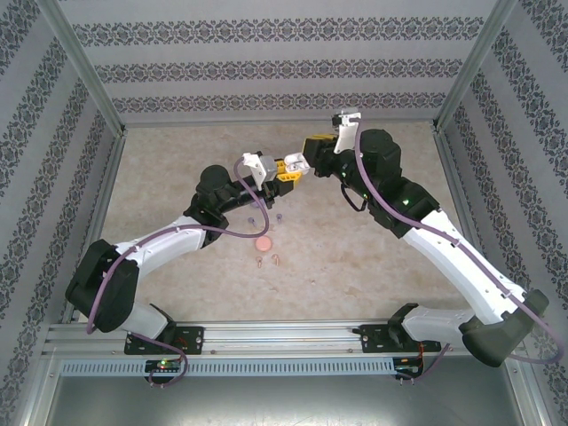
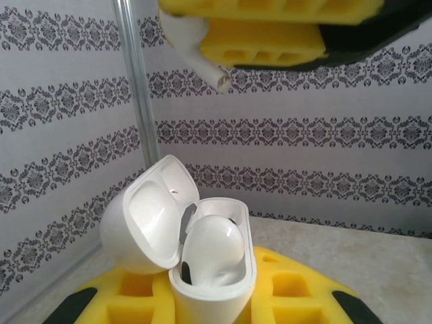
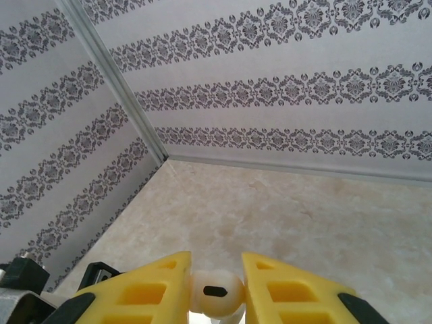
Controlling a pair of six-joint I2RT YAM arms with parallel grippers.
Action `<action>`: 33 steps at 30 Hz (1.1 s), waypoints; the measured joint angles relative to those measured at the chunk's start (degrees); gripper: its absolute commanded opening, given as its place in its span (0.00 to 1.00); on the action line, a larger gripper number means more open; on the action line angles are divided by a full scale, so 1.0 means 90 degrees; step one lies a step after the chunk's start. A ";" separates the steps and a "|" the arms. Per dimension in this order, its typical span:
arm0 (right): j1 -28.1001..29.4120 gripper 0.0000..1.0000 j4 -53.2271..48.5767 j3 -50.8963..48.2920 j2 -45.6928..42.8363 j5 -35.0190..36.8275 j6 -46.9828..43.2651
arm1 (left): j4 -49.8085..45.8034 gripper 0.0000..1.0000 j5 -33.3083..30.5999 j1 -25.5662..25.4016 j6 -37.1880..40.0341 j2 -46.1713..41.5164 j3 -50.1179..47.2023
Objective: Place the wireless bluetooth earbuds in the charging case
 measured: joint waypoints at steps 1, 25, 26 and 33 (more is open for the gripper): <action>0.0000 0.25 0.0017 -0.0049 0.0000 -0.0024 -0.0017 | -0.0002 0.00 0.0000 0.0000 -0.0010 0.0002 0.0005; -0.0044 0.25 0.0274 -0.0619 0.0002 -0.0070 -0.0061 | -0.0002 0.00 0.0000 0.0000 -0.0114 0.0036 0.0100; -0.0044 0.24 0.0277 -0.0619 0.0002 -0.0070 -0.0097 | -0.0002 0.00 0.0000 0.0000 -0.0117 0.0036 0.0100; -0.0039 0.24 0.0308 -0.0682 0.0002 -0.0066 -0.0338 | -0.0005 0.00 0.0000 0.0000 -0.0119 0.0036 0.0100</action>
